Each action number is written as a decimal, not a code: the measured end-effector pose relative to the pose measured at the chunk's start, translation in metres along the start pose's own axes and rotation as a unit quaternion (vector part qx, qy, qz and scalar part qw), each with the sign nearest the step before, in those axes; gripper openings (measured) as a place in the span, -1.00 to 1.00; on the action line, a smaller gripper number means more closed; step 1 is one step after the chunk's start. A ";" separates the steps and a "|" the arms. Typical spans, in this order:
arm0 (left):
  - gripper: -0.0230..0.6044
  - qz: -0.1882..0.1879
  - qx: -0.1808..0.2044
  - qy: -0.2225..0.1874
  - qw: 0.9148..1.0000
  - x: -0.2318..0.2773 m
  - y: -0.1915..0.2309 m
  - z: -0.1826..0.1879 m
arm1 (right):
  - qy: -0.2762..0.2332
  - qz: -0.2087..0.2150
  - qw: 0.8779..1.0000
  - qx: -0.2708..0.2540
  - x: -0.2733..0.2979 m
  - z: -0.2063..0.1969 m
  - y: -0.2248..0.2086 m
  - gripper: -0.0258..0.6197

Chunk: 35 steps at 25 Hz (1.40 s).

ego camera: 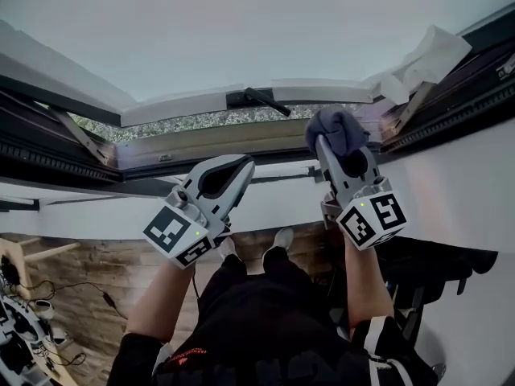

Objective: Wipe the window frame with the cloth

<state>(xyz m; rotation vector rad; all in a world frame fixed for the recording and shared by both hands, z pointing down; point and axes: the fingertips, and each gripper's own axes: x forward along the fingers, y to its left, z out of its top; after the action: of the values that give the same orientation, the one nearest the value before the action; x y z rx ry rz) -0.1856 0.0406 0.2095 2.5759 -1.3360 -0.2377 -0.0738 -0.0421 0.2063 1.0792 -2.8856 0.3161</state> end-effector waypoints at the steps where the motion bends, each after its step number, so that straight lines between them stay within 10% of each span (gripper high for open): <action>1: -0.86 0.002 0.002 -0.002 1.000 -0.003 0.001 0.003 | -0.001 0.003 1.000 -0.002 0.000 0.003 0.004 -0.56; 35: -0.86 0.053 0.043 -0.038 0.997 -0.085 0.000 0.049 | -0.017 0.164 0.986 -0.037 -0.013 0.032 0.140 -0.56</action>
<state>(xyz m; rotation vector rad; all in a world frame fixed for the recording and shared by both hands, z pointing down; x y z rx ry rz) -0.2462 0.1042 0.1657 2.5786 -1.5359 -0.2674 -0.1547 0.0628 0.1495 0.6005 -3.0717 0.1997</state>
